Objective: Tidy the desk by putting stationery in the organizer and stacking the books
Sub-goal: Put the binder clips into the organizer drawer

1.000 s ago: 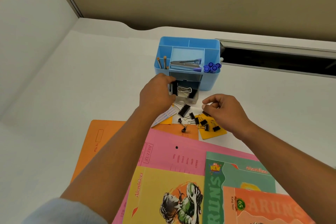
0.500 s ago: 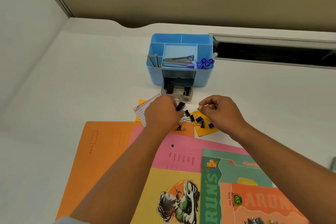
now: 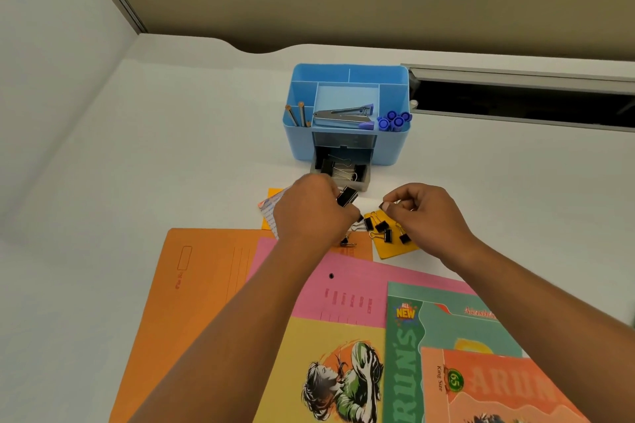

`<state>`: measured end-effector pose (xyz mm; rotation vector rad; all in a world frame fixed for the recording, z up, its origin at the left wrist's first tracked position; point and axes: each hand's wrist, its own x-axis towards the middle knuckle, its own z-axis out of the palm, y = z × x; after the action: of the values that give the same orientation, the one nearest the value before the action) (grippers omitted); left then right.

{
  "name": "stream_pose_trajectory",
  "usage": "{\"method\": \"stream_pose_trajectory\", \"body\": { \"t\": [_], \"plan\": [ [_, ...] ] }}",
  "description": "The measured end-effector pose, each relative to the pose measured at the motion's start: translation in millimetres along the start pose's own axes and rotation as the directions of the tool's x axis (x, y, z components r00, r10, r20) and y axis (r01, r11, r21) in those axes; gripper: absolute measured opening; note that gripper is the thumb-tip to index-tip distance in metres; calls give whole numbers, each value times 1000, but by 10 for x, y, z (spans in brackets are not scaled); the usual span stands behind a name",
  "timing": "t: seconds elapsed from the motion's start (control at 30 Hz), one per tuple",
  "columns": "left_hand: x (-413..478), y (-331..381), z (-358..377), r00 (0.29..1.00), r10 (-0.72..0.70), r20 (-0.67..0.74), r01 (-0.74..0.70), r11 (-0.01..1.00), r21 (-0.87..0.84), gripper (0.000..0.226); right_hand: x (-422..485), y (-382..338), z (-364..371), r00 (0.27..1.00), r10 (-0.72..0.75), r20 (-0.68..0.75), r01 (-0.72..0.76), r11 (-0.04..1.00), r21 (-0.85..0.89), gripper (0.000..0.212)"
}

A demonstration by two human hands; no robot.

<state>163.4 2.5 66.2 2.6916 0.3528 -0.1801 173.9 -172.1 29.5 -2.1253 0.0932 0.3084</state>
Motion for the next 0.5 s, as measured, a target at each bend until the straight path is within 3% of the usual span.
{"method": "stream_pose_trajectory", "body": {
  "t": [0.17, 0.3, 0.4, 0.5],
  "plan": [
    [144, 46, -131, 995, 33, -98, -38, 998, -58, 24, -10, 51, 33, 1000, -1, 17, 1, 1000, 11, 5],
    [361, 131, -87, 998, 10, -70, -13, 999, -48, 26, -27, 69, 23, 998, 6, 55, -7, 1000, 17, 5],
    [455, 134, 11, 1000, -10, -30, 1, 961, -278, 32, -33, 116, -61, 999, 13, 44, -13, 1000, -2, 8],
    [409, 47, 63, 995, -45, -93, -3, 890, -457, 27, -23, 233, -214, 999, 39, -4, -39, 999, 4, 9]
  ]
}}
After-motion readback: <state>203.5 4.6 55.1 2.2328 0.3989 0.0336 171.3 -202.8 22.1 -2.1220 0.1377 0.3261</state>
